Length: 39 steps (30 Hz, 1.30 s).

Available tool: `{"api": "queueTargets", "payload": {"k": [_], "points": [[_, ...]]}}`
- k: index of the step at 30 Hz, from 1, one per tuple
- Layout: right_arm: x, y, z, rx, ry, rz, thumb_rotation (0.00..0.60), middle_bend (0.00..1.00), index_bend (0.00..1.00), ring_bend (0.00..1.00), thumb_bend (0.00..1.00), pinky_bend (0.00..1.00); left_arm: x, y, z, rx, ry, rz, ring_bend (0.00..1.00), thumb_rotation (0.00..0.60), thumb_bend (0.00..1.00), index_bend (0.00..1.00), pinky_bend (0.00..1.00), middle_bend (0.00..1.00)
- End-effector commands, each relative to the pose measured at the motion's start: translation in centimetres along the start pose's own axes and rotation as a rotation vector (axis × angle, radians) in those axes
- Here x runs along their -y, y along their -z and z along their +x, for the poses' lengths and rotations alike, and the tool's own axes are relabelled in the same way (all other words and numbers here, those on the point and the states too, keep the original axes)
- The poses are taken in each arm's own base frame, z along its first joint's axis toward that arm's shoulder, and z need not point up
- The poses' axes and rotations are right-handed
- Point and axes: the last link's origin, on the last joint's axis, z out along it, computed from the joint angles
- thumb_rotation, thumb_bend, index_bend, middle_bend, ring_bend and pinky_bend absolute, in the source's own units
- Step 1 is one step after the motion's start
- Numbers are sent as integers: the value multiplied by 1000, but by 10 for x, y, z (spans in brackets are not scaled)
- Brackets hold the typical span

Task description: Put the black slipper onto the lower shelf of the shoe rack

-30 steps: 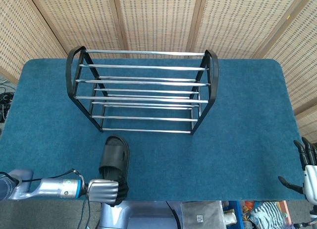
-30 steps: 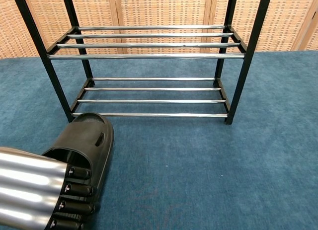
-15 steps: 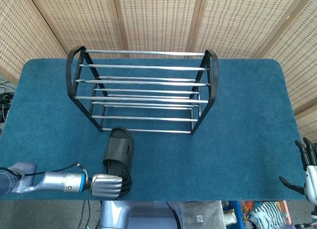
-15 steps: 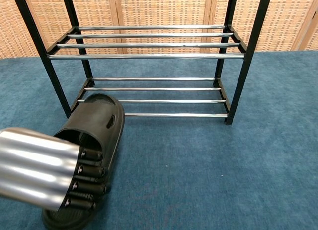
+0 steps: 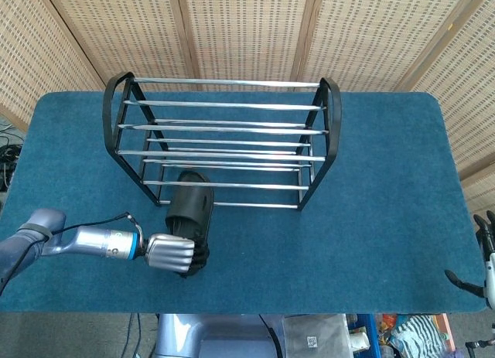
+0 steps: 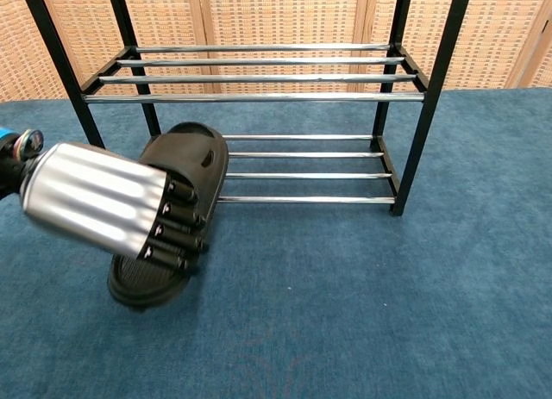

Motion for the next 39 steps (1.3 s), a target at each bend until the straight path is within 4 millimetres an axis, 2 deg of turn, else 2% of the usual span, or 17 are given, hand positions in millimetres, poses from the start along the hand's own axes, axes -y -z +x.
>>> {"api": "queueTargets", "payload": {"k": [1,8,20,25,28,29,30,31,33,35,36,39], "points": [[-1,-5,-2,-3,5,-18,600,0,0,0,0,0,21,-1,-10,3,22,28,454,600,133,635,423,524],[-6,-10,-4,-9,19,-62,600,0,0,0,0,0,48,-5,-25,41,26,70,453,600,133,635,423,522],[-10,-15,-6,-8,32,-98,600,0,0,0,0,0,59,-9,-43,117,37,106,453,600,133,635,423,510],[-10,-15,-6,-7,36,-104,600,0,0,0,0,0,56,-10,-47,134,34,103,453,600,133,635,423,498],[-10,-15,-7,-5,36,-106,600,0,0,0,0,0,57,-9,-50,151,21,105,400,600,133,629,413,426],[-11,-16,-7,-5,36,-108,600,0,0,0,0,0,58,-8,-51,160,18,108,334,600,133,597,391,352],[-11,-16,-6,-5,36,-109,600,0,0,0,0,0,58,-7,-52,165,16,109,241,600,133,524,352,246],[-11,-16,-6,-6,36,-110,600,0,0,0,0,0,59,-6,-53,178,8,110,188,600,133,472,327,185],[-11,-16,-6,-7,35,-111,600,0,0,0,0,0,59,-6,-54,185,3,113,30,600,133,239,233,22],[-11,-16,-6,-4,33,-110,600,0,0,0,0,0,58,-6,-54,178,0,121,0,600,133,126,184,0],[-11,-16,-6,-2,32,-111,600,0,0,0,0,0,57,-6,-53,172,1,122,0,600,133,100,167,0],[-12,-16,-7,2,31,-112,600,0,0,0,0,0,56,-6,-53,171,-12,114,0,600,133,95,144,0]]}}
